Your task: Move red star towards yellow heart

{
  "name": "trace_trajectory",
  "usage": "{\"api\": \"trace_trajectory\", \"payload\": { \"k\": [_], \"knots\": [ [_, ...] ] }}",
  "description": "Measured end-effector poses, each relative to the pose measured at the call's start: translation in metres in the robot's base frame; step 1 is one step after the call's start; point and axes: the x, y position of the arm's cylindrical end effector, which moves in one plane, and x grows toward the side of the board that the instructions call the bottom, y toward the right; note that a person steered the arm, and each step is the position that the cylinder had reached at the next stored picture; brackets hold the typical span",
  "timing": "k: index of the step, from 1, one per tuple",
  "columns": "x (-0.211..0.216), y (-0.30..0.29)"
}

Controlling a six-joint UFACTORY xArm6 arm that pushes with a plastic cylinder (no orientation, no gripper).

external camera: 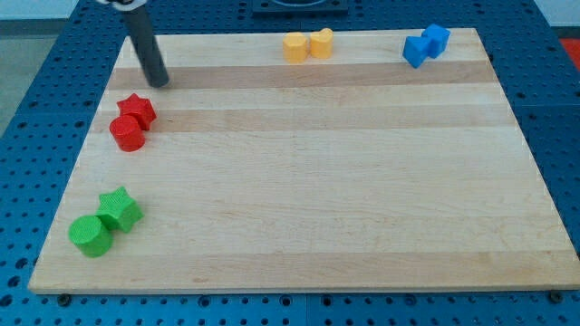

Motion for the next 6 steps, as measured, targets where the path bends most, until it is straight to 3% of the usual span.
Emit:
{"api": "trace_trajectory", "payload": {
  "k": [3, 4, 6],
  "knots": [
    [0.057, -0.053],
    [0.068, -0.045],
    [0.068, 0.025]
  ]
}}
